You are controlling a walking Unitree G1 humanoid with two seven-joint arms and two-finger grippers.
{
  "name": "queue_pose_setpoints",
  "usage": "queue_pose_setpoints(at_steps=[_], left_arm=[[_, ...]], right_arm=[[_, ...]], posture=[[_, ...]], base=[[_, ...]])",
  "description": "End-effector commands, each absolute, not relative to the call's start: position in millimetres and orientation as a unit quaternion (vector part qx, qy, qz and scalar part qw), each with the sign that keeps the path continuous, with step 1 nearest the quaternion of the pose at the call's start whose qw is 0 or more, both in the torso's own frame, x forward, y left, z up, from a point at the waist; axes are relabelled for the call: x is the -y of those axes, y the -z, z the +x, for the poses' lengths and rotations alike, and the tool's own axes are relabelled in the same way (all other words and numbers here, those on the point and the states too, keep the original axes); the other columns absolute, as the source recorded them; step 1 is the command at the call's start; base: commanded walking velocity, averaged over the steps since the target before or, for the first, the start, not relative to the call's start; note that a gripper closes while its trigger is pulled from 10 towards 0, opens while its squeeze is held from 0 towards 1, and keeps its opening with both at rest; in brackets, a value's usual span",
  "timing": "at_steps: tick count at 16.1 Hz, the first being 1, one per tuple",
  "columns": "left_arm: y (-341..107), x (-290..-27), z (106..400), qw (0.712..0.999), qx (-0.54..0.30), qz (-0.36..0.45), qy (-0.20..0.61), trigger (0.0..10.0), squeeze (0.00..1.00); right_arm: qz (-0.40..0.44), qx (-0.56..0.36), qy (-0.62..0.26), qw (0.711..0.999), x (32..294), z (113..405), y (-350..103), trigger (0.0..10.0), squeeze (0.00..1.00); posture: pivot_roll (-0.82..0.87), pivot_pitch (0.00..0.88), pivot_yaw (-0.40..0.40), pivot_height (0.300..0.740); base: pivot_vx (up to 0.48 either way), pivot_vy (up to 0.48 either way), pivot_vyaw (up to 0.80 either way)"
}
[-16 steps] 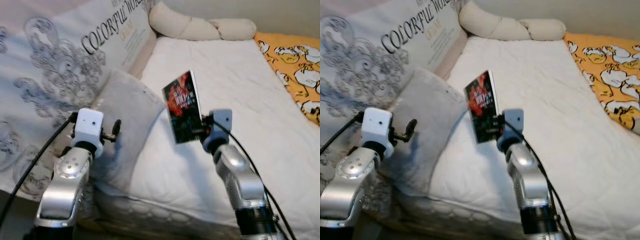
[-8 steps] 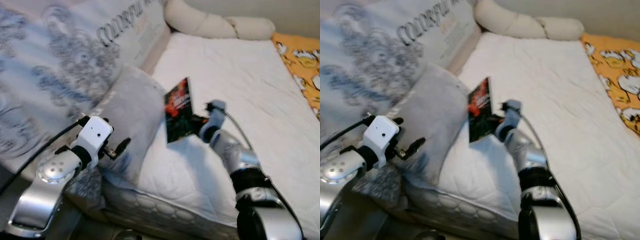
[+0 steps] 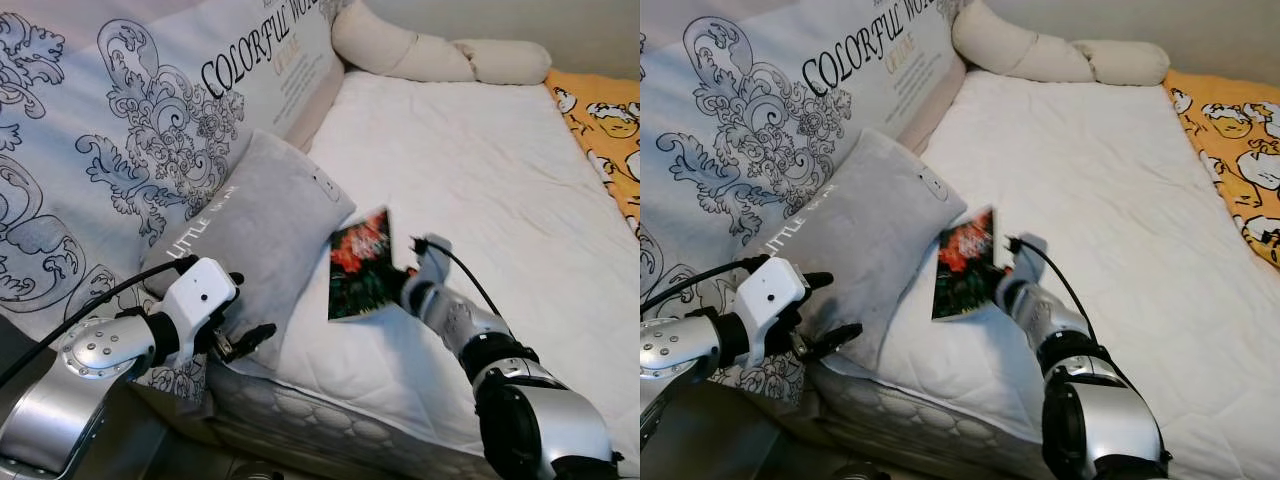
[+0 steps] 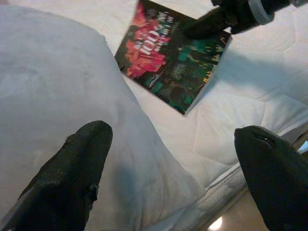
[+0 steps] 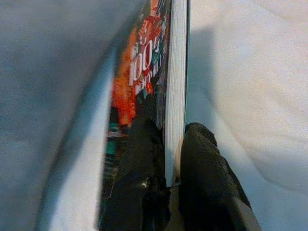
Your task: Clean up the room
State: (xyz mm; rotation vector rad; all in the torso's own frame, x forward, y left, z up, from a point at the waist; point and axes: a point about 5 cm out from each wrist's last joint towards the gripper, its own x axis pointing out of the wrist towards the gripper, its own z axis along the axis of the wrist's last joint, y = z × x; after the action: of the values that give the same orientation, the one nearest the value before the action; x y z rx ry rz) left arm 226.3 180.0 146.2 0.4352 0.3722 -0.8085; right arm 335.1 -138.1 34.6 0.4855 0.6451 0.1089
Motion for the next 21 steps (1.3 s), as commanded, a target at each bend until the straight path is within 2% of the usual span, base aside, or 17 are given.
queue_pose_setpoints(at_steps=[1, 4, 6, 10, 13, 15, 17, 21], left_arm=[[-150.3, -177.0, 225.4, 0.875, -0.176, 0.213, 0.398, 10.0, 0.65], [-150.1, -175.1, 227.6, 0.870, -0.181, 0.208, 0.408, 10.0, 0.65], [-148.8, -174.7, 231.6, 0.868, -0.183, 0.212, 0.411, 10.0, 0.65], [-148.3, -173.6, 236.2, 0.869, -0.180, 0.211, 0.409, 10.0, 0.65], [-142.6, -172.1, 237.7, 0.881, -0.173, 0.199, 0.393, 10.0, 0.65], [-135.8, -169.6, 242.7, 0.907, -0.158, 0.177, 0.348, 10.0, 0.65], [-127.0, -168.1, 246.6, 0.937, -0.143, 0.134, 0.288, 10.0, 0.65], [-119.0, -174.0, 249.2, 0.971, -0.122, 0.109, 0.175, 10.0, 0.67]], right_arm=[[0.228, -0.321, -0.023, 0.919, 147.8, 329.1, -26.2, 10.0, 0.00], [0.222, -0.344, 0.041, 0.911, 170.7, 309.4, -4.2, 10.0, 0.00], [0.229, -0.357, 0.060, 0.904, 178.4, 298.0, 6.8, 10.0, 1.00], [0.216, -0.366, 0.072, 0.902, 181.4, 288.9, 15.4, 10.0, 1.00], [0.187, -0.353, 0.062, 0.915, 179.1, 285.9, 18.0, 10.0, 1.00], [0.147, -0.321, 0.034, 0.935, 178.5, 289.3, 13.0, 10.0, 1.00], [0.148, -0.247, 0.026, 0.957, 180.3, 296.0, -1.1, 10.0, 1.00], [0.151, -0.144, 0.019, 0.978, 168.7, 291.8, -30.0, 10.0, 1.00]], posture=[[0.17, 0.000, 0.034, 0.740], [0.15, 0.000, 0.053, 0.740], [0.15, 0.000, 0.064, 0.740], [0.14, 0.000, 0.061, 0.740], [0.11, 0.000, 0.058, 0.740], [0.07, 0.000, 0.052, 0.740], [0.04, 0.000, 0.041, 0.740], [0.00, 0.000, 0.043, 0.740]], base=[[0.000, 0.000, 0.00], [0.000, 0.000, 0.00], [0.000, 0.000, 0.00], [0.000, 0.000, 0.00], [0.000, 0.000, 0.00], [0.000, 0.000, 0.00], [0.000, 0.000, 0.00], [0.000, -0.071, 0.00]])
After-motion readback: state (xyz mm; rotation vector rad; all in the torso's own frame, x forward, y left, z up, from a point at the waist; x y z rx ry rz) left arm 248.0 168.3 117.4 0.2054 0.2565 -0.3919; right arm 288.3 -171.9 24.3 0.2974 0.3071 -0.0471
